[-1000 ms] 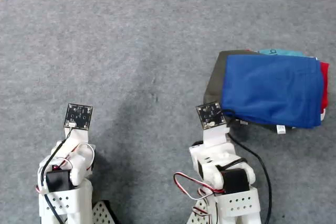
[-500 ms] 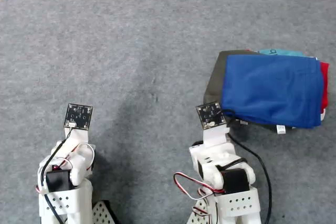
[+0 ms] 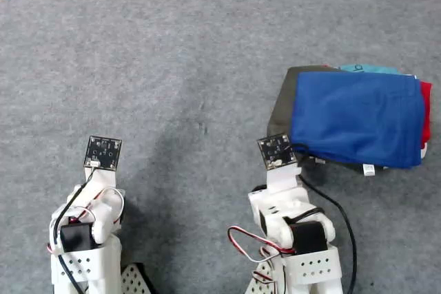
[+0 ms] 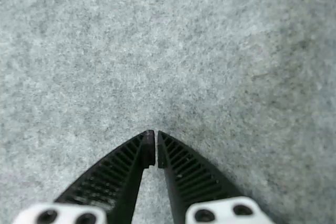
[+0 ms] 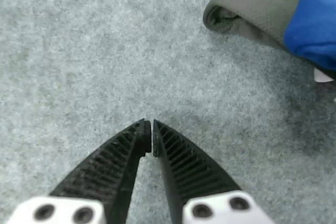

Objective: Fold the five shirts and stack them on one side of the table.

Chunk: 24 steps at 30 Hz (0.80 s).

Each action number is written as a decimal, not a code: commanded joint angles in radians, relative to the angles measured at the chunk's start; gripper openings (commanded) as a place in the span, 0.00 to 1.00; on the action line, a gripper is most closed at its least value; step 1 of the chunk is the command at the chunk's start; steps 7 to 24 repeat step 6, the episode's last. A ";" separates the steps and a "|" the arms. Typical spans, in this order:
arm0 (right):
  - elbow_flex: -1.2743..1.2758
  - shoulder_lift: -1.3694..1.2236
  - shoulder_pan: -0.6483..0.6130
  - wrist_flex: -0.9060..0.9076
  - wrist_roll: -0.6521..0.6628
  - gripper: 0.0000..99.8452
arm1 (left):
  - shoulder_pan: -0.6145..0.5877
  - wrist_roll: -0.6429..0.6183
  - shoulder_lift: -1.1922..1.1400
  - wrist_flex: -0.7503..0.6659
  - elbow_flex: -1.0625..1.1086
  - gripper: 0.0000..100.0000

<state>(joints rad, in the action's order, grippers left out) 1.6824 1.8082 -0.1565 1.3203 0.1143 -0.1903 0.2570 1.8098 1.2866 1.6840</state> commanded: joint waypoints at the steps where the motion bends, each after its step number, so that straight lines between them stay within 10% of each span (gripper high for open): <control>1: 0.002 0.085 0.011 -0.015 0.005 0.02 | 0.002 0.000 0.005 -0.012 0.015 0.04; 24: 0.002 0.085 0.011 -0.015 0.005 0.02 | 0.002 0.000 0.005 -0.012 0.015 0.04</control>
